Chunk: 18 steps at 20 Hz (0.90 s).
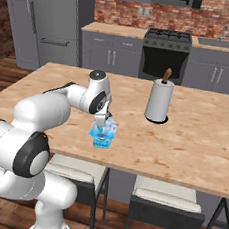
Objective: Stack the yogurt containers by placing the smaller containers on top of the larger containers.
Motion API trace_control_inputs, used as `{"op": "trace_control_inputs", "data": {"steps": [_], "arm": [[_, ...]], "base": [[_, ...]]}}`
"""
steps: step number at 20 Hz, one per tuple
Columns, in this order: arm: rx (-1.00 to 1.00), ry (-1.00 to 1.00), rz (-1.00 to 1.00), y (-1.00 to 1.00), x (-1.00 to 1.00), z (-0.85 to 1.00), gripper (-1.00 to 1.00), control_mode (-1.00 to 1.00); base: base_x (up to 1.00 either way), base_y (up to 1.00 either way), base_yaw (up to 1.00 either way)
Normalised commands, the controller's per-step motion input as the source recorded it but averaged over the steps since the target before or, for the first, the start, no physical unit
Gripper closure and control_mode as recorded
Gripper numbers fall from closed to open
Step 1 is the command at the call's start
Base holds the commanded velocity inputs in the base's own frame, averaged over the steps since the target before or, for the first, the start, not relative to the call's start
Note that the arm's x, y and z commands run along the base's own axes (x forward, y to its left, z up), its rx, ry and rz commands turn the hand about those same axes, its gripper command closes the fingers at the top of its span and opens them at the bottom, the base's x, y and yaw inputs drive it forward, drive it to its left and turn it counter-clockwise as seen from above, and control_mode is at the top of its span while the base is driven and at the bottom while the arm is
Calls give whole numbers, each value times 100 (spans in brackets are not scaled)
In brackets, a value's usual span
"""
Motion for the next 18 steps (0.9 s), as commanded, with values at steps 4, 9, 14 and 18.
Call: {"op": "trace_control_inputs", "data": {"steps": [4,9,14,18], "arm": [[0,0,0,0,0,0,100,-100],[0,0,0,0,0,0,100,-100],[0,0,0,0,0,0,100,-100],[0,0,0,0,0,0,100,-100]], "base": [[0,0,0],[0,0,0],[0,0,0],[0,0,0]]}}
